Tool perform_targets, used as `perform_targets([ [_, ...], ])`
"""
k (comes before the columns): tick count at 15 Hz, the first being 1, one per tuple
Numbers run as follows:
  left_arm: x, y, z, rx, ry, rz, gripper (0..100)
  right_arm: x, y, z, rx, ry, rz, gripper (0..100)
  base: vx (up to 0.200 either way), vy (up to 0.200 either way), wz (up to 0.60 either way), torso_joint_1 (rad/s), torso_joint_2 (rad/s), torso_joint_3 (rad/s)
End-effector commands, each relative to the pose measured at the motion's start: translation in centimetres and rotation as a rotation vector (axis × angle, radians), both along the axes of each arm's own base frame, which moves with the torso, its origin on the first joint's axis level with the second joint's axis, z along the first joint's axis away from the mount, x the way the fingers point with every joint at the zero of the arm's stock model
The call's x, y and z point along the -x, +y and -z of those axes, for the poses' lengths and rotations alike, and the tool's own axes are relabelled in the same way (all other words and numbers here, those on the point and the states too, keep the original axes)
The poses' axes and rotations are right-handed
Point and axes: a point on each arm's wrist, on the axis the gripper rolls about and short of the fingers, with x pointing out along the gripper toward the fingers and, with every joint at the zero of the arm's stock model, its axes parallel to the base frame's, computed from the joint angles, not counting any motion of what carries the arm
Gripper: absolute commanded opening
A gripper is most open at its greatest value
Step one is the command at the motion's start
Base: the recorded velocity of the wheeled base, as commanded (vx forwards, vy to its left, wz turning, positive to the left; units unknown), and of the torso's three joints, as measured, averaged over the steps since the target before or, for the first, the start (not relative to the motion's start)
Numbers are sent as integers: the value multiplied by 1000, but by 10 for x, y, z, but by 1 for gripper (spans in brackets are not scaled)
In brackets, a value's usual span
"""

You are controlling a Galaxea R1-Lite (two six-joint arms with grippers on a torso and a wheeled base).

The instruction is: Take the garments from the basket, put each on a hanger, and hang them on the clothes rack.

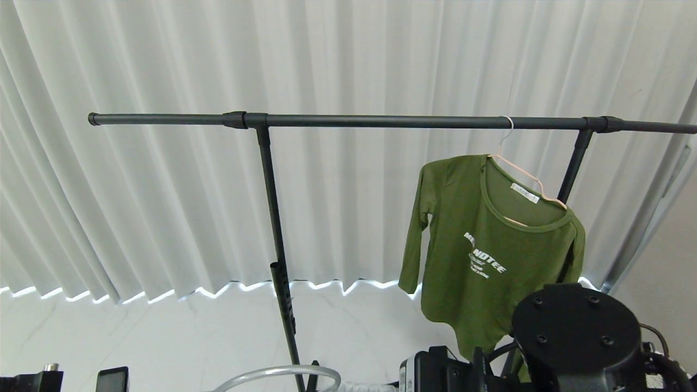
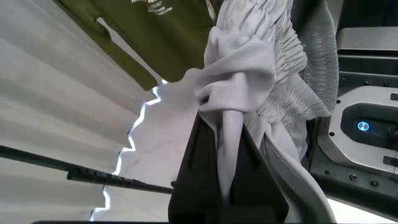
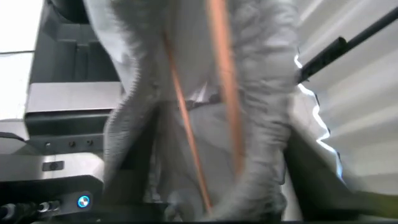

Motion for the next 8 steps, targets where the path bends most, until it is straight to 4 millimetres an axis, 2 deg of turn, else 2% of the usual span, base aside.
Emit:
perform_targets([
  [1, 0, 0, 0, 2, -1, 0, 0, -6, 1, 4, 10, 3, 19, 0, 0, 0, 0, 0, 0, 0],
  [4, 1, 1, 0, 2, -3, 1, 0, -13, -1, 1, -14, -13, 44, 0, 0, 0, 0, 0, 0, 0],
  [5, 1, 1, 0, 2, -3, 1, 100, -13, 0, 0, -22, -18, 44, 0, 0, 0, 0, 0, 0, 0],
  [8, 0, 0, 2, -8, -1, 0, 100, -14, -1, -5, -42, -88, 29, 0, 0, 0, 0, 0, 0, 0],
])
